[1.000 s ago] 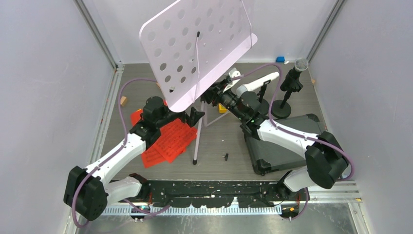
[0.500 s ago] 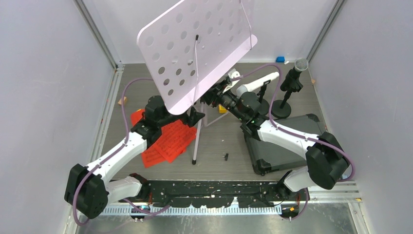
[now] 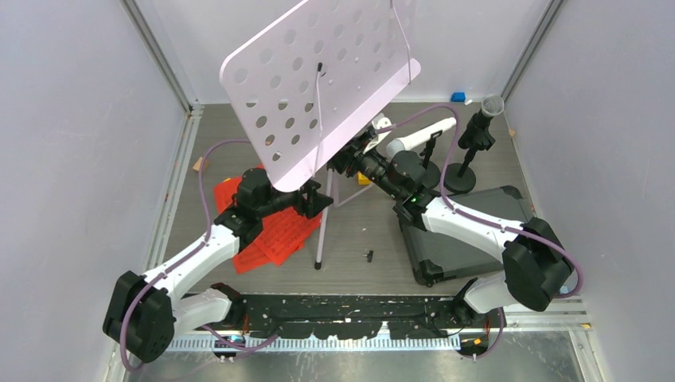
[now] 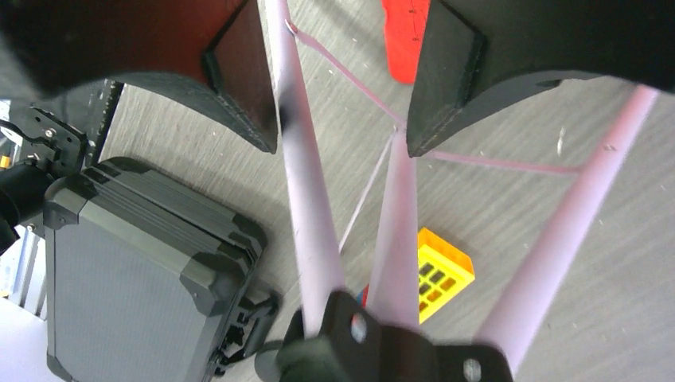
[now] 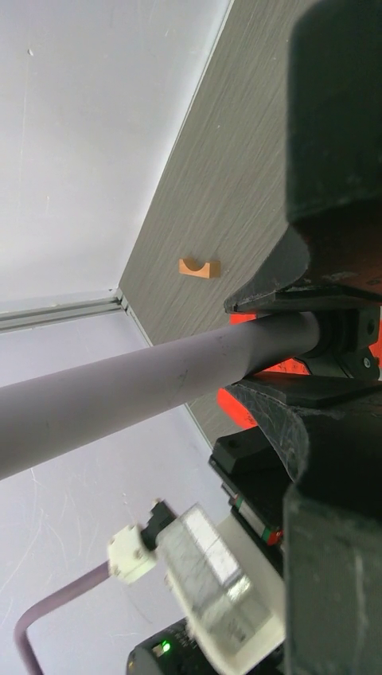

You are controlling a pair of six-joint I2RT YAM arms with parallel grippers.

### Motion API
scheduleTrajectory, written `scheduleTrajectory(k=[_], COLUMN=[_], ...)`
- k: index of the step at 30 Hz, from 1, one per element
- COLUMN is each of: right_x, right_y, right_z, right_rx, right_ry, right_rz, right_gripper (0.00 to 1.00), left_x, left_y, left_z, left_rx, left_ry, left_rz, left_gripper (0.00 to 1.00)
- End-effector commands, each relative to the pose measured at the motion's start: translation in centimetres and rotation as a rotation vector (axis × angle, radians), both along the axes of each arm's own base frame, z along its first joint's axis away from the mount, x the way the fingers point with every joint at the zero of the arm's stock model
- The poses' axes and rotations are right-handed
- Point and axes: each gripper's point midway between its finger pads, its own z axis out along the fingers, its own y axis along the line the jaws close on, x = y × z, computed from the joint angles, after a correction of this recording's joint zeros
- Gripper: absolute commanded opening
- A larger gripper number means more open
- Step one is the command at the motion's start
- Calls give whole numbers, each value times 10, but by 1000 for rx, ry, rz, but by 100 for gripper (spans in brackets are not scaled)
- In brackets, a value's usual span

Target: Pack up the instrument practice props

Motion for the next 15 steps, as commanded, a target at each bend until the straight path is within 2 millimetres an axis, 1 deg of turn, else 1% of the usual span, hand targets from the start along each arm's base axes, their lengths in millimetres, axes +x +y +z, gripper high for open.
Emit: scheduleTrajectory(k=[1, 2, 3, 5, 10, 11, 12, 14, 15], right_x=[-8, -8, -9, -9, -12, -13, -15, -16, -17], right_y=[-6, -6, -6, -6, -5, -5, -5, -7, -8], right_z=[39, 39, 40, 40, 40, 40, 42, 44, 45], right_rx=[157, 159, 160, 160, 166, 167, 169, 166, 165], right_ry=[-3, -4, -7, -10, -21, -26, -30, -45, -50], right_rz=[0, -1, 0, 3, 16, 19, 21, 20, 19], right_gripper=[3, 4, 6, 11, 20, 23, 25, 32, 34], left_x=[-2, -2, -2, -2, 0, 0, 1, 2, 2], left_y=[-3, -3, -3, -3, -7, -8, -9, -10, -10], left_z=[-6, -9, -11, -14, -21, -23, -23, -25, -25], left_rx=[-44, -44, -44, -43, -37, -36, -35, -32, -31], left_ry=[27, 30, 33, 42, 68, 75, 79, 84, 85], left_rz=[11, 15, 17, 17, 2, 0, 0, -2, -2], left_gripper=[64, 63, 59, 49, 19, 14, 12, 4, 2])
